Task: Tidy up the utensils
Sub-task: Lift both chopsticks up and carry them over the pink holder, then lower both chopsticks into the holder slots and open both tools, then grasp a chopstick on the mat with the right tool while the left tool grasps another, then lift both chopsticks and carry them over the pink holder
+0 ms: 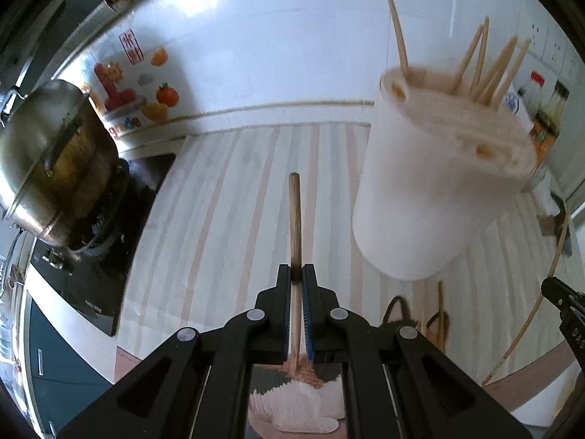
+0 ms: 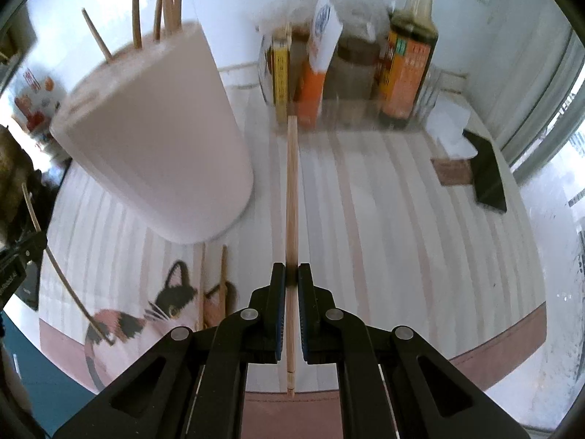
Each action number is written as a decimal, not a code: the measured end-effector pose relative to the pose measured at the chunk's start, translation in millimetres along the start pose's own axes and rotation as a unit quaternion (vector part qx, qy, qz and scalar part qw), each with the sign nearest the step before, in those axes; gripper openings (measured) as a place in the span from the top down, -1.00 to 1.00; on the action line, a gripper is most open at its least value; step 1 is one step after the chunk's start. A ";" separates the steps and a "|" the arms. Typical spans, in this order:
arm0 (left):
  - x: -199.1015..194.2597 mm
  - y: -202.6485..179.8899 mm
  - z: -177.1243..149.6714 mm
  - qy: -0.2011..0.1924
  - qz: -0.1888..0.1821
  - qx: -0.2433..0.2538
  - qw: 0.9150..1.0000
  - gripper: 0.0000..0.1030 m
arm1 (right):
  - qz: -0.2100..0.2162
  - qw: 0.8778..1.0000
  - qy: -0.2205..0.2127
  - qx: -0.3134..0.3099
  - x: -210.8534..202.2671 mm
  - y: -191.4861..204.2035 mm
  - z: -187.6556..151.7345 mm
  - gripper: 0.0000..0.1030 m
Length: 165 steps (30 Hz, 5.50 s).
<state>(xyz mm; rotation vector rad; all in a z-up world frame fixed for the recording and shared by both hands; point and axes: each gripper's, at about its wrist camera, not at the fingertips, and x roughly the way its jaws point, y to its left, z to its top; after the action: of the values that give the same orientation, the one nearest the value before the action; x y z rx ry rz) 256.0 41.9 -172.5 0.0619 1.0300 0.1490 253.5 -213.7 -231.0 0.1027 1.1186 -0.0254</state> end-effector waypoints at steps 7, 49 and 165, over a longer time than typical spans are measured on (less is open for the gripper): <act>-30.2 9.1 21.7 -0.041 -0.007 -0.020 0.999 0.94 | 0.014 0.998 -0.052 0.015 -27.0 -3.3 17.9 0.87; -97.2 -22.9 184.9 -0.110 -0.133 -0.066 0.983 0.94 | 0.139 0.961 -0.225 0.082 -97.3 21.4 213.0 0.87; 114.9 -35.7 -70.2 0.234 -0.073 0.001 0.969 0.80 | -0.023 0.975 0.215 -0.044 134.0 -1.4 -31.7 0.82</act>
<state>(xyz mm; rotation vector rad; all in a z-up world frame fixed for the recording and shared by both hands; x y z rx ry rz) 257.2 22.9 -310.5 -0.0506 1.5019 0.0254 283.5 -208.0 -365.3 0.0006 1.5538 0.0058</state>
